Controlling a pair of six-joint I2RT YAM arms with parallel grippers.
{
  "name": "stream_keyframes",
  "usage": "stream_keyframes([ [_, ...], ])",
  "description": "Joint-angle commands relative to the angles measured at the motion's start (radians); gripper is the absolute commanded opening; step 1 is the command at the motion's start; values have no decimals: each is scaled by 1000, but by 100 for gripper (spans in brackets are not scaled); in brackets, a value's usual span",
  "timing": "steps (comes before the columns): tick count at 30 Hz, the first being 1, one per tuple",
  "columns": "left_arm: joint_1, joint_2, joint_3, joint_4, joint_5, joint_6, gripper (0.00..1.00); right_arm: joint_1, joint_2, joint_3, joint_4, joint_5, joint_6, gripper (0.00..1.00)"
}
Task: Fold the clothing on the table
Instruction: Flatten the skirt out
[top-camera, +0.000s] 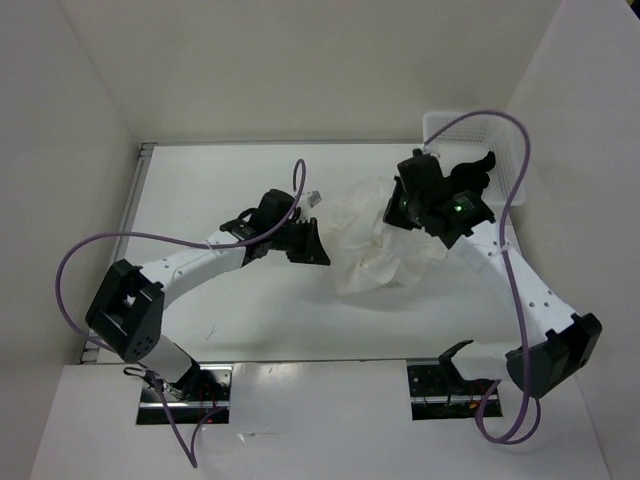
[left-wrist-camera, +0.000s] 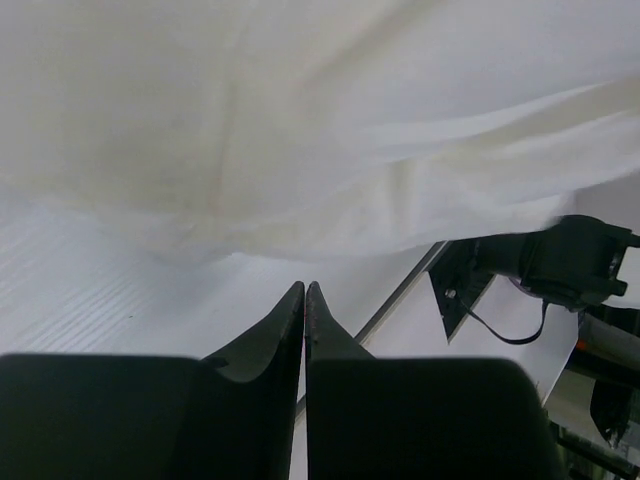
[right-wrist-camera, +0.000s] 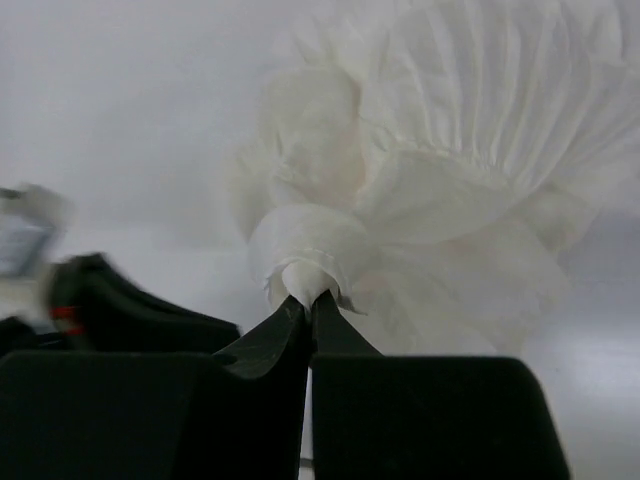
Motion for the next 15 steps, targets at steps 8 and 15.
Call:
stream_keyframes([
  [8,-5,-131,58,15,-18,-20,35,-7,-36,-304,-104,-15,135,45],
  [15,-5,-141,27,54,-18,-11,56,-7,-93,-292,-73,-1,148,61],
])
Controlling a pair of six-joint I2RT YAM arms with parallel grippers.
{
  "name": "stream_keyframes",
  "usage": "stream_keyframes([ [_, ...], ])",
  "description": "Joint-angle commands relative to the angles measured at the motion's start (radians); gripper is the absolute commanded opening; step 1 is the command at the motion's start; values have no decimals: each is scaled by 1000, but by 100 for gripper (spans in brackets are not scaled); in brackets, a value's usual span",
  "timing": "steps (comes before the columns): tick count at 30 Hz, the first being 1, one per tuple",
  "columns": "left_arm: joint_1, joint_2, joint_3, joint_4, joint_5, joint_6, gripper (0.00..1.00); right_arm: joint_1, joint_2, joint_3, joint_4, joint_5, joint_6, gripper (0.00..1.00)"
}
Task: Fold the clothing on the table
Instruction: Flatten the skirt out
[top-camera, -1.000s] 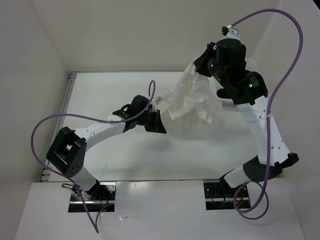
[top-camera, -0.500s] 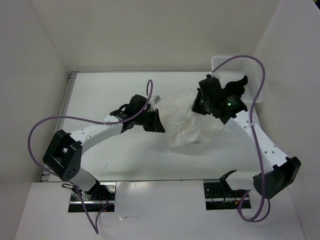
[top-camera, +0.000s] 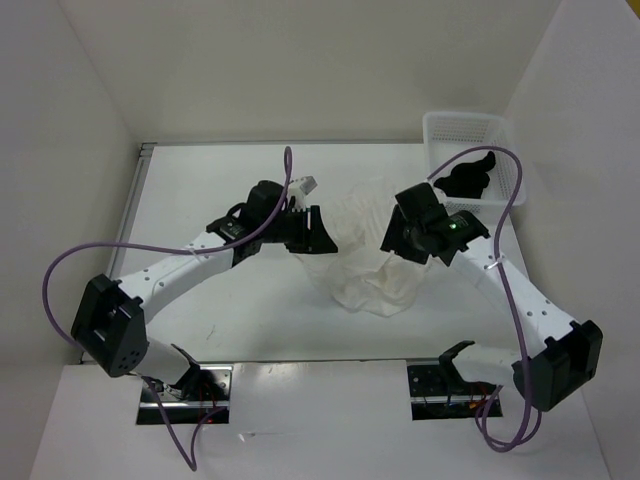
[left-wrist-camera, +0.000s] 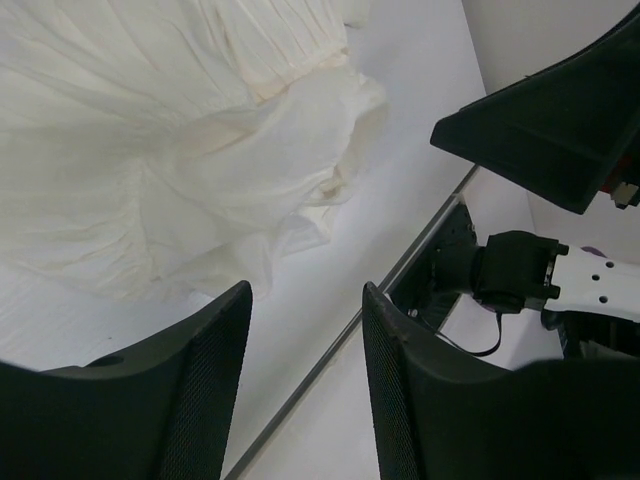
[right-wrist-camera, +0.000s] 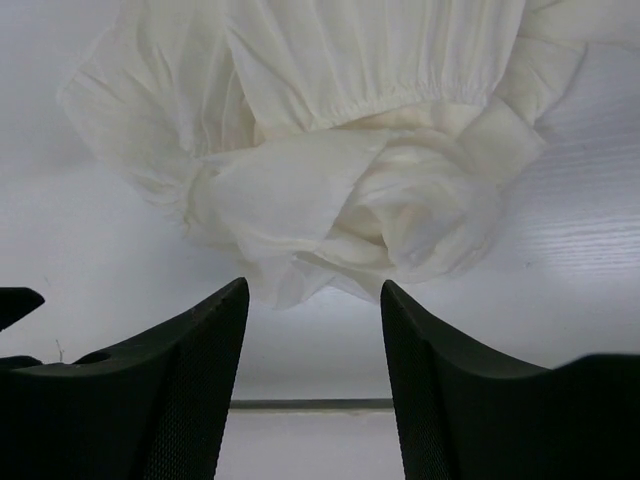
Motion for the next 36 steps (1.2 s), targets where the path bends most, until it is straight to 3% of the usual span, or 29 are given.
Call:
stream_keyframes([
  [1,-5,-14,-6,37,1,10,56,-7,2,12,19,26,20,61],
  [8,-5,16,-40,60,19,-2,56,-7,255,-55,241,51,-11,62],
  [13,-5,7,-49,51,10,-2,56,-7,428,38,284,80,-41,61],
  [15,-5,7,-58,51,10,-2,56,-7,464,62,284,53,-52,16],
  [16,-5,7,-58,51,10,-2,56,-7,464,63,274,43,-52,0],
  [23,26,19,-81,50,30,-2,56,96,141,168,85,23,-72,0],
  [26,26,44,-72,59,42,-2,56,96,-27,309,62,23,-81,0],
  [30,26,81,-63,59,61,7,56,61,-122,595,184,57,-149,0],
  [34,26,81,-54,59,61,7,56,61,-242,604,445,166,-222,0],
  [36,26,61,-65,59,51,-2,56,61,-251,604,479,198,-253,0],
])
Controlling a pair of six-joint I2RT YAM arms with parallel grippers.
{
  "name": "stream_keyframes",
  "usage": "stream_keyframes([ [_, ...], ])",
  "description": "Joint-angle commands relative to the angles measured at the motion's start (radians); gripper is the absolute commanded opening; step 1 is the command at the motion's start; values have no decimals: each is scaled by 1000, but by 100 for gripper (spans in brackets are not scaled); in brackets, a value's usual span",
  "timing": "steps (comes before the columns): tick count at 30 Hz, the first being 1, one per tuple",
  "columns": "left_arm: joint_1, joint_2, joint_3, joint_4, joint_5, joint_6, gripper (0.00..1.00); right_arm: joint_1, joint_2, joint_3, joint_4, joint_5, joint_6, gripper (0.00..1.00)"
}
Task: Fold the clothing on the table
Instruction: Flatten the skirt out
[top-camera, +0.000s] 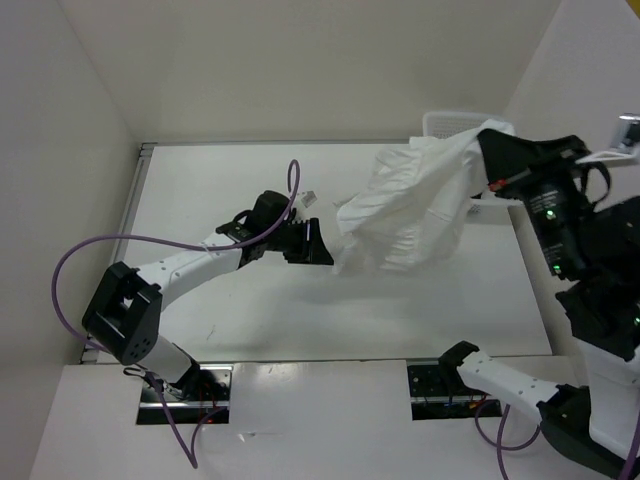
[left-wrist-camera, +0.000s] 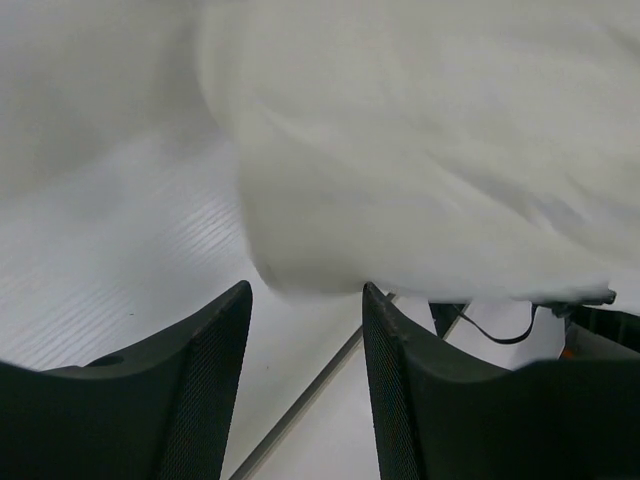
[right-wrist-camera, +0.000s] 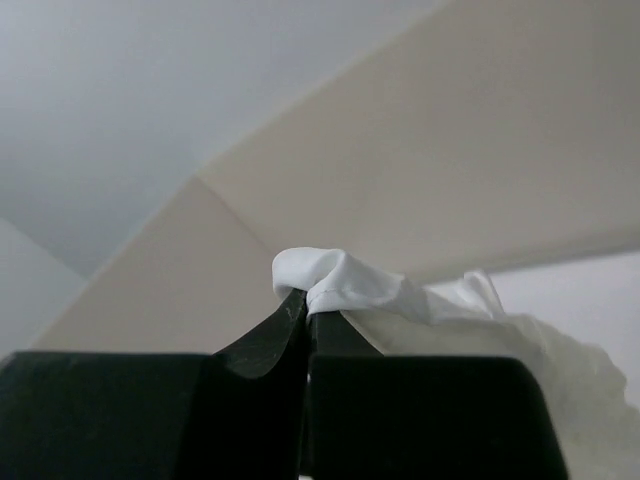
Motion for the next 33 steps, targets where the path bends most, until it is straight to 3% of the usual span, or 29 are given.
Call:
stream_keyframes([
  [1,2,-25,2,37,19,0,56,-5,14,5,126,100,-85,0],
  [9,2,-44,-42,106,35,-23,57,-5,28,11,46,88,-74,0],
  [10,2,-35,-53,135,61,-42,63,-5,28,11,37,88,-74,0],
  [11,2,-24,-64,163,89,-54,79,-5,28,2,26,88,-74,0],
  [13,-7,2,-64,206,159,-63,89,-5,17,2,17,79,-51,0],
  [17,-16,2,-4,163,128,-31,89,-5,80,-10,17,-36,-51,0],
  [18,-7,-12,5,139,114,-31,89,-5,107,-10,17,-129,-51,0],
  [24,59,-235,-45,105,-70,-55,89,-5,356,173,107,-406,-136,0],
  [30,96,-404,-134,86,-175,-91,90,-5,425,371,302,-449,-232,0],
  [33,105,-404,-134,53,-175,-91,90,-5,404,440,293,-406,-257,0],
])
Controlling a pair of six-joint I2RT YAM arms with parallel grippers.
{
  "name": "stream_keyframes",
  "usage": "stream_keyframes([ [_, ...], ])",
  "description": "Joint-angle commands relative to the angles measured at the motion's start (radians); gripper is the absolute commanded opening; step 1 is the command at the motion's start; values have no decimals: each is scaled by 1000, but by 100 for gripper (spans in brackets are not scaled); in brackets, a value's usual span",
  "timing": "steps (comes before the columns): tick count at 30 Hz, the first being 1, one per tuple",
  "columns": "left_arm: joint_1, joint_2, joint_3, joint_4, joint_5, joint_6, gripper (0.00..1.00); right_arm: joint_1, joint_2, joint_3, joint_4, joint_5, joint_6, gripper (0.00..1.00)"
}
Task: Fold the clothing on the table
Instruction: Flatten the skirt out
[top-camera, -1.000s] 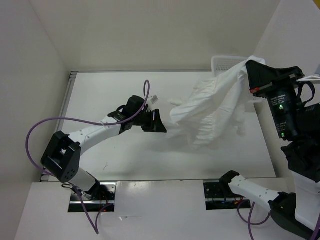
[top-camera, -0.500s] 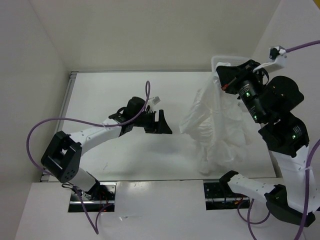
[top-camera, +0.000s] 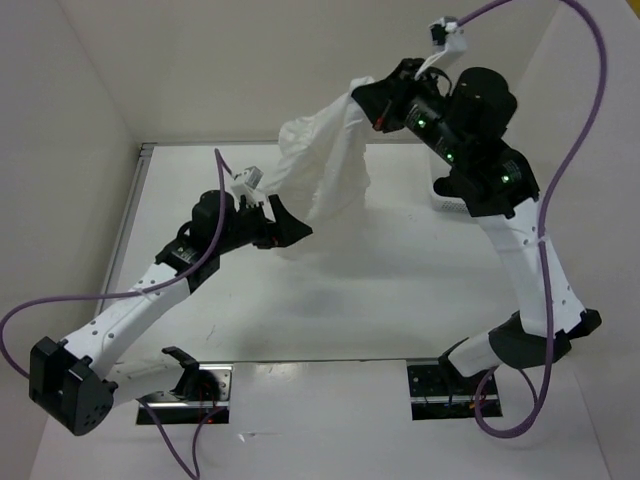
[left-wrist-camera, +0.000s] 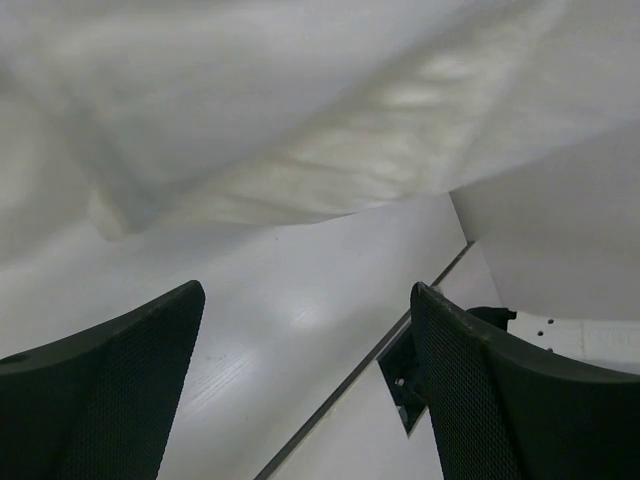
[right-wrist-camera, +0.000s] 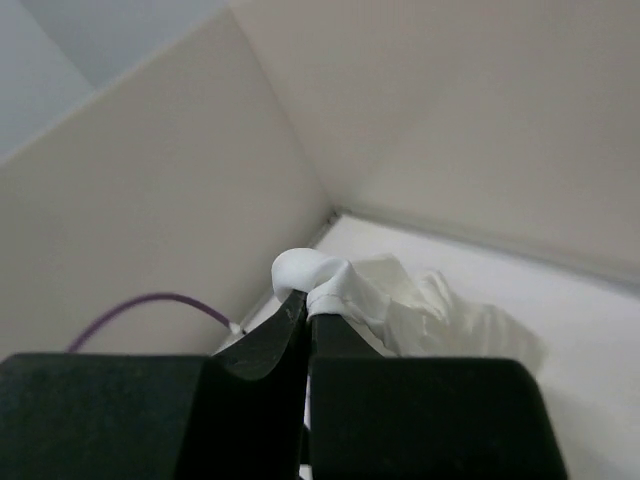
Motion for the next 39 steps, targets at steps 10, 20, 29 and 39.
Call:
stream_keyframes([
  [10,6,108,-44,1,27,-24,92,-119,-153,-196,-209,232,22,48],
  [20,16,140,-64,-19,32,7,92,-119,-477,-677,-335,548,279,65],
  [29,6,231,-27,61,32,16,100,-128,-281,-848,-196,145,241,64],
  [39,16,427,-16,114,111,-7,35,-95,46,-928,-30,54,230,64],
])
